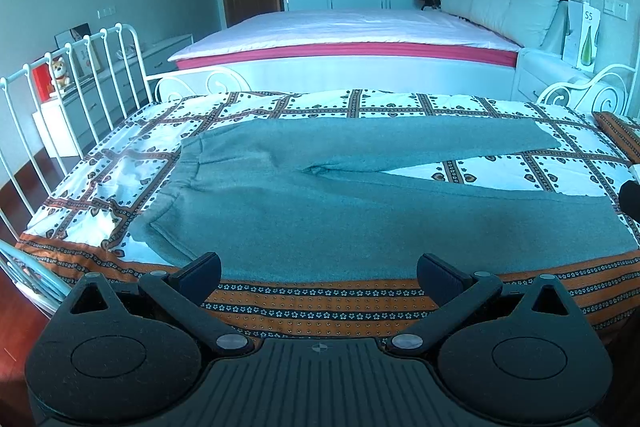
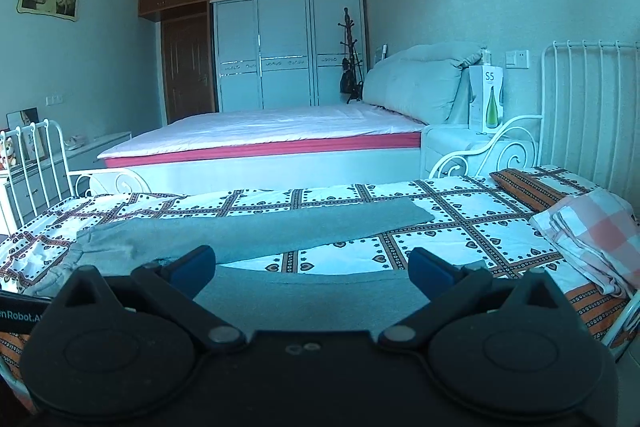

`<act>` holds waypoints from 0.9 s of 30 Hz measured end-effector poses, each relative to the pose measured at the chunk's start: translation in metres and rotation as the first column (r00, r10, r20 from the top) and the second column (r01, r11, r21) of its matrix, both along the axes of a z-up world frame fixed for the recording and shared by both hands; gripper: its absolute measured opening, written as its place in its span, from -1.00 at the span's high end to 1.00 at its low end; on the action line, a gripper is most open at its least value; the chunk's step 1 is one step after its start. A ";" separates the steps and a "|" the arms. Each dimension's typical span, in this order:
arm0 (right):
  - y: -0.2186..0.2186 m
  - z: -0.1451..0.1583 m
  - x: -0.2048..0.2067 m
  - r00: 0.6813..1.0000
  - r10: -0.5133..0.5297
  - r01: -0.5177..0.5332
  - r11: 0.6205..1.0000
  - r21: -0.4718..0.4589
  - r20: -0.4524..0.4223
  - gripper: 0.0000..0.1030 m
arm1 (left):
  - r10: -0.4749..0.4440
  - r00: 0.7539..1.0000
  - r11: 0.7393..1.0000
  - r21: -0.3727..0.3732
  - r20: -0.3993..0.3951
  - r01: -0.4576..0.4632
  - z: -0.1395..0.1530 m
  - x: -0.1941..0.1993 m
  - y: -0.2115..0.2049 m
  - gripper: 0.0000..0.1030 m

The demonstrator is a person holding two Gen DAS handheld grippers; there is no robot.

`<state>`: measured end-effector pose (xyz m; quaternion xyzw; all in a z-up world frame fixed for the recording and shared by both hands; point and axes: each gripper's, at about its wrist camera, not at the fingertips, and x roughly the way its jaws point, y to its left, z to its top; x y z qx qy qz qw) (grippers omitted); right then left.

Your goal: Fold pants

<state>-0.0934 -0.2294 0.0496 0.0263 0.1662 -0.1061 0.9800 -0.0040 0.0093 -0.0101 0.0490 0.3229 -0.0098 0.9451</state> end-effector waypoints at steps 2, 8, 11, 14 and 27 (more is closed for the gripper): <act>0.001 -0.001 0.000 1.000 0.004 -0.004 1.000 -0.002 -0.002 -0.89 | 0.000 1.000 1.000 0.001 -0.003 0.000 0.003 0.005 -0.002 -1.00; 0.002 -0.001 0.000 1.000 0.011 -0.011 1.000 -0.006 -0.003 -0.89 | 0.001 1.000 1.000 0.003 -0.006 -0.001 0.002 0.006 -0.002 -1.00; 0.002 -0.003 0.001 1.000 0.013 -0.013 1.000 -0.006 -0.008 -0.89 | 0.004 1.000 1.000 0.002 -0.007 -0.004 0.002 0.006 -0.002 -1.00; 0.003 -0.002 0.001 1.000 0.014 -0.014 1.000 -0.007 -0.008 -0.89 | 0.002 1.000 1.000 0.002 -0.005 -0.002 0.002 0.006 -0.002 -1.00; 0.004 -0.003 -0.001 1.000 0.017 -0.017 1.000 -0.007 -0.010 -0.89 | 0.001 1.000 1.000 0.002 -0.011 -0.001 0.002 0.006 -0.001 -1.00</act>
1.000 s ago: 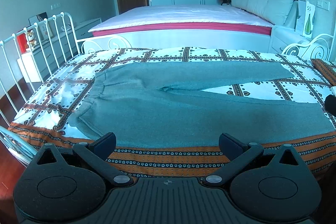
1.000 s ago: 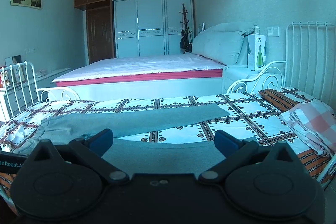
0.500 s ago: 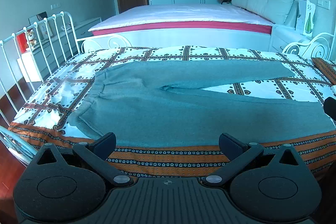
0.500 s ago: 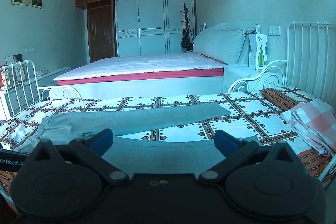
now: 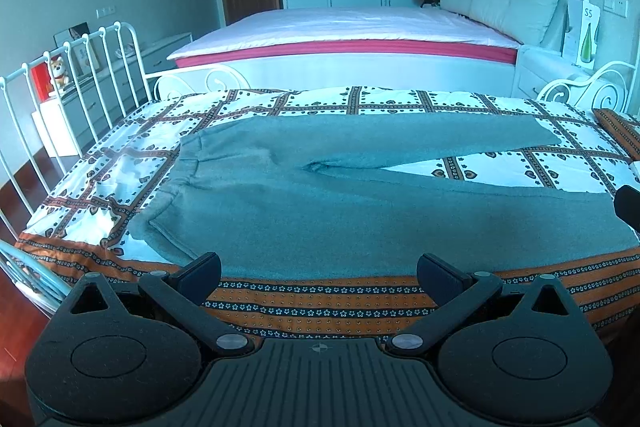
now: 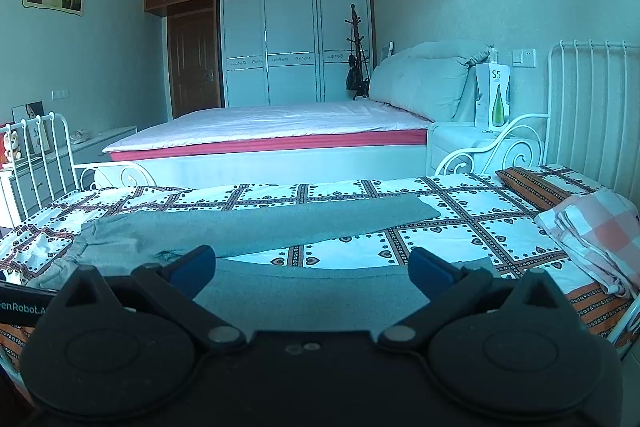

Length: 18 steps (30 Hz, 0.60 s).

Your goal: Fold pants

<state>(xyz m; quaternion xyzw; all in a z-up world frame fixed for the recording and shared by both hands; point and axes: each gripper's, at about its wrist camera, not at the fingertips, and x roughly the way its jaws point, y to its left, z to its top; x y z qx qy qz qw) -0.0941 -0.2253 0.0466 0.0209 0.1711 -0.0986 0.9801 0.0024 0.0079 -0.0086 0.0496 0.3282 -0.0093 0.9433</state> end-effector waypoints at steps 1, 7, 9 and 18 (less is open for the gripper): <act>0.000 0.000 0.000 1.000 0.000 0.000 1.000 -0.001 0.000 -0.89 | 0.001 1.000 1.000 0.000 -0.001 -0.001 0.000 0.000 0.000 -1.00; 0.001 -0.001 0.000 1.000 0.007 -0.007 1.000 -0.004 -0.003 -0.89 | 0.000 1.000 1.000 0.004 -0.004 0.000 -0.002 0.002 0.001 -1.00; 0.001 -0.001 0.000 1.000 0.011 -0.012 1.000 -0.005 -0.002 -0.89 | -0.002 1.000 1.000 0.009 -0.004 0.002 -0.003 0.002 0.001 -1.00; -0.001 0.000 0.017 0.998 0.061 -0.062 0.998 -0.031 -0.017 -0.89 | -0.008 0.999 1.000 0.021 -0.031 0.009 -0.013 0.019 0.006 -1.00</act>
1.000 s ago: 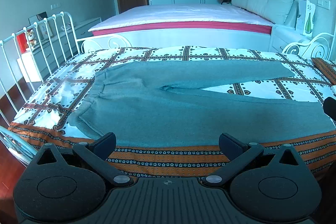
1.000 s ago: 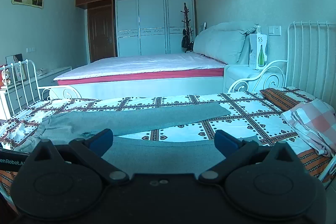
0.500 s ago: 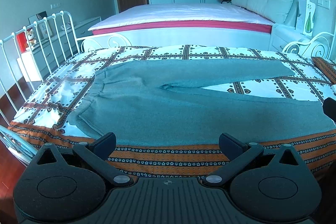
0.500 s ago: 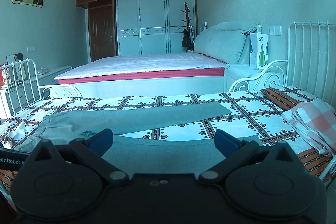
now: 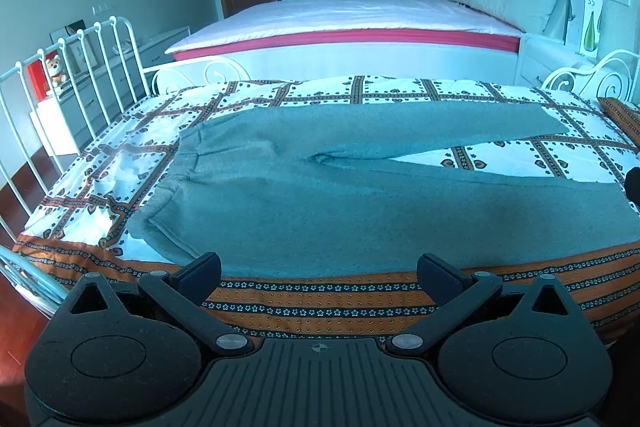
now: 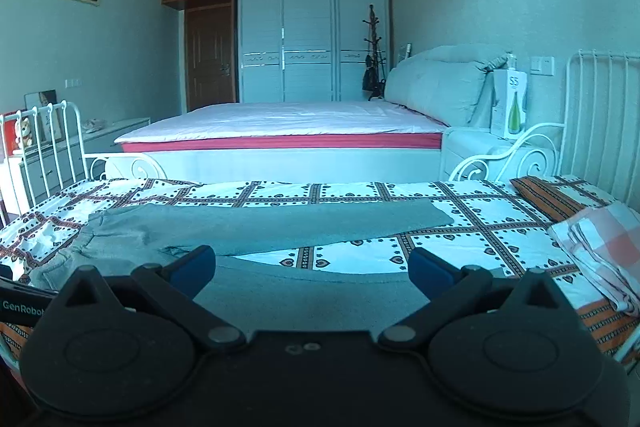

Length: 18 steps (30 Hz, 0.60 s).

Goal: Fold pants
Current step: 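Move the left tool to the waistband while the right tool reaches the leg cuffs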

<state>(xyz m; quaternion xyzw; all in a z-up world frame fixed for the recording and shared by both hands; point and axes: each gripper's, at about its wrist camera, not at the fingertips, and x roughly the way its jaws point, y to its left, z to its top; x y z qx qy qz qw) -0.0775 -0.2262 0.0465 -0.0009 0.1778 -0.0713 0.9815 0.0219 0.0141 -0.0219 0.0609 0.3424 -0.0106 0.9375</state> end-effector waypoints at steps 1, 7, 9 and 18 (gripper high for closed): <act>0.001 0.000 0.004 1.000 0.007 -0.007 1.000 -0.004 -0.006 -0.89 | 0.001 1.000 1.000 0.003 -0.005 -0.001 -0.001 0.004 0.000 -1.00; 0.004 -0.005 0.029 0.998 0.052 -0.052 0.999 -0.015 -0.036 -0.89 | -0.005 1.000 1.000 0.025 -0.018 0.006 -0.006 0.033 0.005 -1.00; 0.005 -0.007 0.038 0.996 0.077 -0.078 0.997 -0.020 -0.054 -0.89 | -0.014 0.999 1.000 0.018 -0.028 0.015 -0.006 0.047 0.009 -1.00; 0.010 -0.004 0.094 0.968 0.234 -0.238 0.970 -0.044 -0.092 -0.89 | -0.030 0.997 0.999 0.020 -0.071 0.032 -0.004 0.120 0.035 -1.00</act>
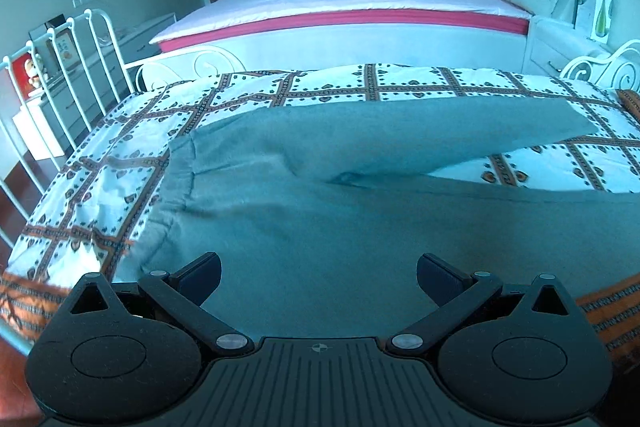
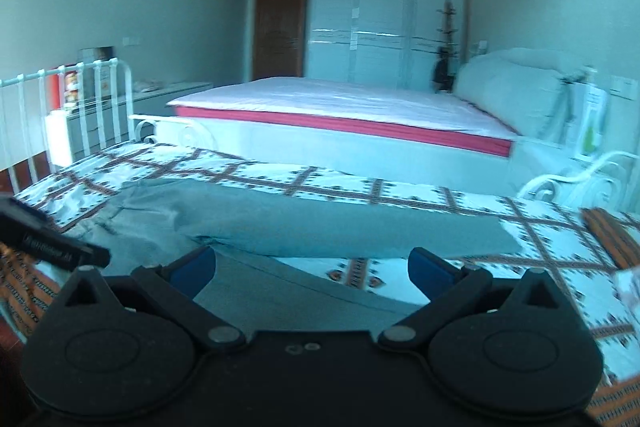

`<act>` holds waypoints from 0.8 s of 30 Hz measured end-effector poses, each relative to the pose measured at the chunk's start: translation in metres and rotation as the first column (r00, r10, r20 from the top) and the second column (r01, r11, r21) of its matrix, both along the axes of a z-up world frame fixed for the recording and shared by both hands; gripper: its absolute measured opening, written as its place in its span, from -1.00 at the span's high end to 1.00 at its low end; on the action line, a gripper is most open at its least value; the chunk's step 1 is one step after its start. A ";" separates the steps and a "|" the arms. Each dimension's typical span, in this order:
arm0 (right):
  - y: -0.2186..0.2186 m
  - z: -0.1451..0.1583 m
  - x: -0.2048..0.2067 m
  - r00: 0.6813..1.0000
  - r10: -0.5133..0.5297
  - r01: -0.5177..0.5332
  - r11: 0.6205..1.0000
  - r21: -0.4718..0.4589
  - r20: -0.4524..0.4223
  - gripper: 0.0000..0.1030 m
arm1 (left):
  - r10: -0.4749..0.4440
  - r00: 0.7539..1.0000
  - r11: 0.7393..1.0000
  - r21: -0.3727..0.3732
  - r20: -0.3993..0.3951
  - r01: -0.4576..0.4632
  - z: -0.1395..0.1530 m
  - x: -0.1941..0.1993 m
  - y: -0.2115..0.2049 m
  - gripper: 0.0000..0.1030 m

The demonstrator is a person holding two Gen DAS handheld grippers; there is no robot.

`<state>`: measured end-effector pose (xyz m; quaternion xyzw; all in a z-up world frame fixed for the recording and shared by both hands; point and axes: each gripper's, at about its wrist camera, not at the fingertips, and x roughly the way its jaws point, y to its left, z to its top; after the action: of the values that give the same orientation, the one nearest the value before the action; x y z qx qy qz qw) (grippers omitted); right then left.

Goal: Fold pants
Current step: 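Move the left tool to the waistband while the right tool reaches the leg cuffs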

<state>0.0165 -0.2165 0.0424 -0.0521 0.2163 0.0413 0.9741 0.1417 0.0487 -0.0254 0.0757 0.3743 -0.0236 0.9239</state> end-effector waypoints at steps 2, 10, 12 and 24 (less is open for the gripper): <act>0.000 0.000 0.016 0.999 0.036 -0.036 0.999 0.007 -0.007 -0.89 | 0.008 1.000 1.000 0.002 -0.009 -0.008 -0.001 0.019 0.010 -1.00; 0.002 -0.003 0.084 0.995 0.086 -0.087 0.996 -0.007 -0.053 -0.89 | 0.080 0.995 0.996 0.045 -0.058 -0.078 -0.017 0.104 0.059 -1.00; 0.004 -0.007 0.100 0.992 0.101 -0.103 0.994 -0.029 -0.070 -0.88 | 0.097 0.992 0.995 0.044 -0.077 -0.094 -0.023 0.126 0.074 -1.00; 0.021 -0.031 0.192 0.968 0.188 -0.201 0.977 -0.065 -0.165 -0.82 | 0.033 0.980 0.999 0.036 -0.198 -0.026 -0.062 0.242 0.137 -1.00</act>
<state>0.2087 -0.1955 0.0118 -0.1095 0.2881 0.1319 0.9421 0.3839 0.1859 -0.0874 0.0827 0.4659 -0.0111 0.8809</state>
